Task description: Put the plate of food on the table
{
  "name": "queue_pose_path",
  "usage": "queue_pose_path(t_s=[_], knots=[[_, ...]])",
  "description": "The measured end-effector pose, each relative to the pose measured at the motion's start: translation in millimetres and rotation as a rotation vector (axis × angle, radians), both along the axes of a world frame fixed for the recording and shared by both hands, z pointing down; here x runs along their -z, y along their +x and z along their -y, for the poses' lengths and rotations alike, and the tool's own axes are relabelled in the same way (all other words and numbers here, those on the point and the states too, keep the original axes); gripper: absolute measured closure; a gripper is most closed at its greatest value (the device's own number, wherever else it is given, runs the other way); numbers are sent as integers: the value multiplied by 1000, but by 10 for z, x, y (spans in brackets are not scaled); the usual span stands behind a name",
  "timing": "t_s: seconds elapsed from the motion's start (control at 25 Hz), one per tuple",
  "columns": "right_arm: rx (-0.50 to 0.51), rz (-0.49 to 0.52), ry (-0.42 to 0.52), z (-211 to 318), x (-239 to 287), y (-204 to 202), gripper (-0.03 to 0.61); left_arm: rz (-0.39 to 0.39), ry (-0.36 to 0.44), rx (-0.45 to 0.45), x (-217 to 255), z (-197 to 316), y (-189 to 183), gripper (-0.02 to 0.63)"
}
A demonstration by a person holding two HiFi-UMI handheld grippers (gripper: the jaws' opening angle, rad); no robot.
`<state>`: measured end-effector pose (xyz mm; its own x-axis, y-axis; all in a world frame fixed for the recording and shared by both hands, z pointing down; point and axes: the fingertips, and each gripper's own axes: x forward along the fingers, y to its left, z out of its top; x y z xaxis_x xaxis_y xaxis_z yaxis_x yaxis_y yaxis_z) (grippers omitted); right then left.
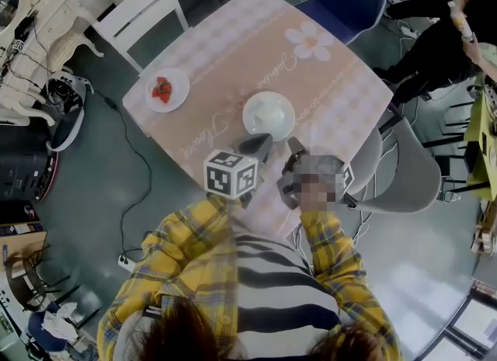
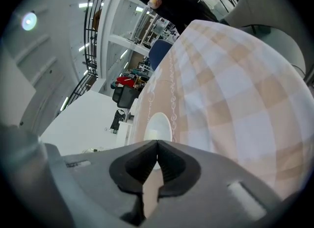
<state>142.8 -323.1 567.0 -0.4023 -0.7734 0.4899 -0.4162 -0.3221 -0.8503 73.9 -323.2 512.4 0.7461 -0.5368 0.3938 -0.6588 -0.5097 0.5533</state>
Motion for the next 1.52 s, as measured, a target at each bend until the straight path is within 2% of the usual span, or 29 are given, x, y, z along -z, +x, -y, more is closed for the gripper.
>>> queue_pose_path(t_s=[0.2, 1.12, 1.32, 1.52], knots=[[28, 10, 57, -91, 139, -10, 581, -7, 1, 23, 40, -124, 14, 614], [224, -114, 236, -925, 535, -15, 581, -43, 26, 126, 184, -1054, 189, 614], [249, -183, 272, -1069, 602, -26, 581, -45, 33, 120, 224, -1214, 185, 614], [243, -209, 275, -1180, 625, -77, 581, -51, 33, 106, 249, -1325, 132, 614]])
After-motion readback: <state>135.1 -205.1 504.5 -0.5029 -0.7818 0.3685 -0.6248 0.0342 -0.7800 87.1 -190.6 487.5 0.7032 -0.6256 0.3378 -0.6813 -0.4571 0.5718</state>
